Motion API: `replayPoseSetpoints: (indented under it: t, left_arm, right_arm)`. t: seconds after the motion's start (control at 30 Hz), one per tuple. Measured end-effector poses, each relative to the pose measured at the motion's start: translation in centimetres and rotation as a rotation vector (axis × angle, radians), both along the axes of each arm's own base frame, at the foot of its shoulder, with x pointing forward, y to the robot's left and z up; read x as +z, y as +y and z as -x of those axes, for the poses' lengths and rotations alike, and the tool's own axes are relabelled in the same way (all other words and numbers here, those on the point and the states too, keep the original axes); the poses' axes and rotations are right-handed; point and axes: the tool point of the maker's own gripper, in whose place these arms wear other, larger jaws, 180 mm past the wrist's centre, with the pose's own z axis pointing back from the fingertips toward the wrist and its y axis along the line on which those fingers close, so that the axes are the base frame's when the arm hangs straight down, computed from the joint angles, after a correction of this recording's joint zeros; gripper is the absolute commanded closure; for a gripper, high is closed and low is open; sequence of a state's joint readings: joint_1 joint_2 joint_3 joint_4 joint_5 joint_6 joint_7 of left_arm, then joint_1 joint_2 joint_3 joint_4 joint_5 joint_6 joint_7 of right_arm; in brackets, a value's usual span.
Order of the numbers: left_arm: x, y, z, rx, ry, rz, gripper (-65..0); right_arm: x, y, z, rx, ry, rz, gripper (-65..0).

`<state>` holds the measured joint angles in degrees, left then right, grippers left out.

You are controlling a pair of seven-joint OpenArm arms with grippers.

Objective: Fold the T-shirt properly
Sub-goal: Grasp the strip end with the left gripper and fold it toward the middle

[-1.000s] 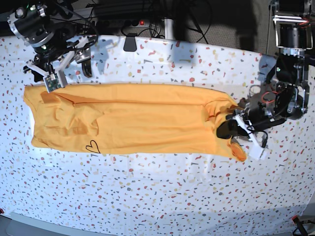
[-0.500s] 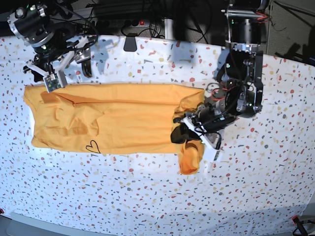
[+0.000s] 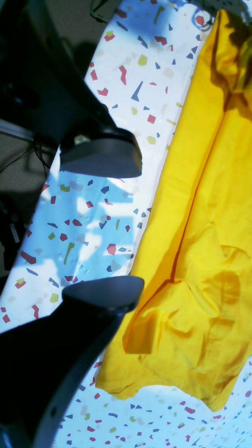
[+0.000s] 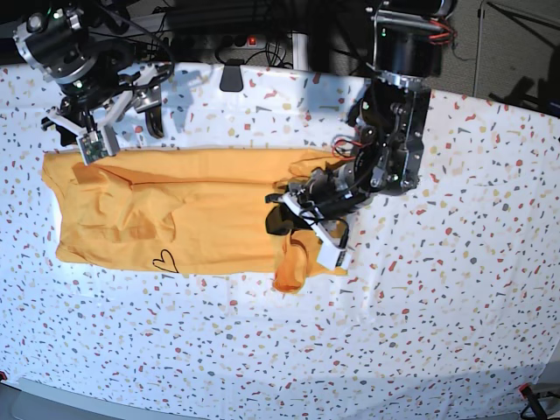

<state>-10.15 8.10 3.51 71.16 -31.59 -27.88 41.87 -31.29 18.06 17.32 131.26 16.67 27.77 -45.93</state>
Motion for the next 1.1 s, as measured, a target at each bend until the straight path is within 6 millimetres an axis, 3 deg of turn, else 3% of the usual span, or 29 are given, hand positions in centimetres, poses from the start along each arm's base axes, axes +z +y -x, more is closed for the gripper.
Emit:
replayPoseSetpoints:
  t: [0.37,0.97,1.1]
  left_arm:
    - [2.6,-5.3,1.3,-0.159,-0.072,0.033,0.0]
    - [2.2,-5.4,1.2,-0.147,-0.055,0.003,-0.1]
    - [3.1,-5.5,0.7,-0.124,-0.069,0.051,-18.5]
  right_arm:
    - [0.0,0.0,0.0,0.0,0.0,-0.001,-42.8]
    - [0.0,0.0,0.0,0.0,0.0,0.0,-42.8]
    - [0.0,0.0,0.0,0.0,0.0,0.0,-42.8]
